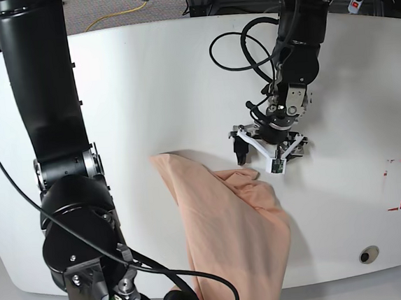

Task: Fold the T-shirt properly

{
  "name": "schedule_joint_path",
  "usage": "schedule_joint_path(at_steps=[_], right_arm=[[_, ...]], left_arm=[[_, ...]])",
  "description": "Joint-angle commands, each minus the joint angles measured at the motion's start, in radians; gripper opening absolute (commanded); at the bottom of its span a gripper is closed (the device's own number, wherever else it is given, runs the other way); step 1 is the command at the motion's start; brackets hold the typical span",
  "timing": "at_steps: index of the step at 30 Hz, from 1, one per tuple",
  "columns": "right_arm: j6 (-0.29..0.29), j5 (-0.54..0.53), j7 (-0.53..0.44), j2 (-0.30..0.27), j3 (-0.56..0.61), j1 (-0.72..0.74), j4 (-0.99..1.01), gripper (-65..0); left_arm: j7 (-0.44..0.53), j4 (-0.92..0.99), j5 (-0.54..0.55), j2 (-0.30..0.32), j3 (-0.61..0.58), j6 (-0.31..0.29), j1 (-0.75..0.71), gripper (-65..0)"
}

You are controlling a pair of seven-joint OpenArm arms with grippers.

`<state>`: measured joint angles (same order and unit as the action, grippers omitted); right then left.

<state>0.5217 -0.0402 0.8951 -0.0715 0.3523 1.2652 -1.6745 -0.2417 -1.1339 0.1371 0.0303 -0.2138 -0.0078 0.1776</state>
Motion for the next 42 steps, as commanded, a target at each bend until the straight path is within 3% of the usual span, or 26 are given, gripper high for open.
schedule_joint_path(at_steps=[1,4,9,12,16,27,33,42], right_arm=[[-0.015,0.007,-0.024,0.000,-0.011,0.040,-0.008,-65.0],[-0.015,0.007,-0.024,0.000,-0.011,0.040,-0.008,-65.0],[-0.015,0.007,-0.024,-0.026,-0.017,0.040,-0.008,-65.0],[-0.015,0.007,-0.024,-0.029,-0.017,0.040,-0.008,-65.0],[-0.015,0.007,-0.024,-0.049,-0.019,0.028,-0.013,-65.0],[-0.015,0.007,-0.024,-0.077,-0.019,0.015,-0.013,-65.0],[-0.015,0.007,-0.024,-0.080,-0.068,-0.008,-0.008,-65.0],[-0.019,0.009,-0.024,-0.159,-0.121,-0.045,-0.006,-65.0]], left_arm=[[0.025,0.035,0.008,-0.023,0.003,-0.001,0.050,-12.2],[0.029,0.081,0.008,-0.039,0.001,-0.004,0.075,-12.2],[0.094,0.160,0.008,-0.066,0.001,-0.100,0.093,-12.5],[0.097,0.190,0.008,-0.071,0.003,-0.110,0.104,-14.2],[0.100,0.222,0.008,-0.071,0.003,-0.110,0.115,-31.1],[0.100,0.285,0.008,-0.069,0.003,-0.111,0.141,-65.0],[0.097,0.213,0.008,-0.054,0.006,-0.113,0.129,-65.0],[0.089,-0.064,0.008,0.075,0.006,-0.113,0.004,-65.0]])
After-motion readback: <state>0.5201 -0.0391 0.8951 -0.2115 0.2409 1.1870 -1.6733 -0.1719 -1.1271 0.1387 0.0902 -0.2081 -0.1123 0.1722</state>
